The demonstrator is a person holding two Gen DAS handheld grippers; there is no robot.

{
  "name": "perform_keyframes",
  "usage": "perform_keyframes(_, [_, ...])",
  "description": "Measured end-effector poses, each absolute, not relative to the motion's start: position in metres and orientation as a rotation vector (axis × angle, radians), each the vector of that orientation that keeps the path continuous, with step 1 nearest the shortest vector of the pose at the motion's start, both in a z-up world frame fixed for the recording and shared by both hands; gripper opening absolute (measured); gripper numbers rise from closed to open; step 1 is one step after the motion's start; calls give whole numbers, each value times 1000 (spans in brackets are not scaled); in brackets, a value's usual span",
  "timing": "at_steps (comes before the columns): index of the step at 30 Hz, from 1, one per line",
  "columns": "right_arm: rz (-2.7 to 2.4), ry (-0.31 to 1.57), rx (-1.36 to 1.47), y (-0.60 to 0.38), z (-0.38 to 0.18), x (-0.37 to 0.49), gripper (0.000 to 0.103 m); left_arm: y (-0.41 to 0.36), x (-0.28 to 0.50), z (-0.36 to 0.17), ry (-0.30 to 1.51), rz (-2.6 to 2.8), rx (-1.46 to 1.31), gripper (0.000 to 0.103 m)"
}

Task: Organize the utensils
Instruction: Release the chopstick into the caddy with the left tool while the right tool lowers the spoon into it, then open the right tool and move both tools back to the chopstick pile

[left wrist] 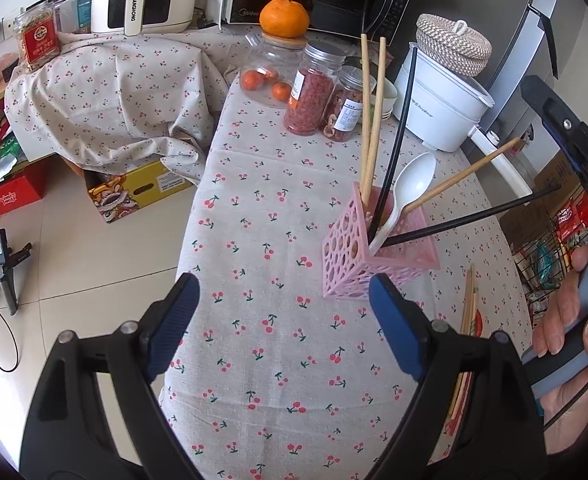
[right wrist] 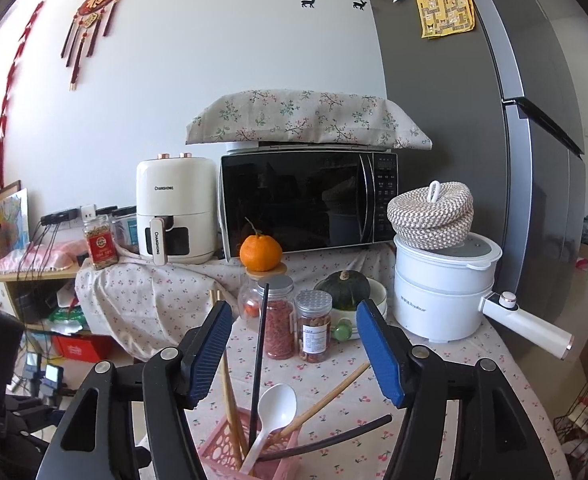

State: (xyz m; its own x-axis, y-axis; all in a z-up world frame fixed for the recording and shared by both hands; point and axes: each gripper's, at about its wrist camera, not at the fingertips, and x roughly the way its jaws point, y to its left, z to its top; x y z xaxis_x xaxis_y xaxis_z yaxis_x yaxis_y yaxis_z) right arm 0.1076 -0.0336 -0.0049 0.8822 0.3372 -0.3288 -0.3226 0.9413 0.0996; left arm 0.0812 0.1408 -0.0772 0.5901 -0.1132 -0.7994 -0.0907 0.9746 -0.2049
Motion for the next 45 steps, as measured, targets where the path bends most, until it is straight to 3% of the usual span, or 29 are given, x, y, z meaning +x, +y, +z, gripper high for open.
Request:
perform_keyframes(11, [321,464,102,-88,9,88,93,119,81,-77,955,-53,-205,88])
perform_keyframes(16, [271,491,86,-115,7,79,103,103,80,-80,973,-71,-188,97])
perform_keyframes(20, [231,515,85,-138,3,74,103,84,79,-78,957,-80,-141,102])
perform_keyframes(40, [34,872,117,-240,-59,87,103,-16,83,-88,929,-202,-38,102])
perform_keyframes(45, [14,973,97,-250,-79,96,103,-43,91,-100,1020,-273,36,102])
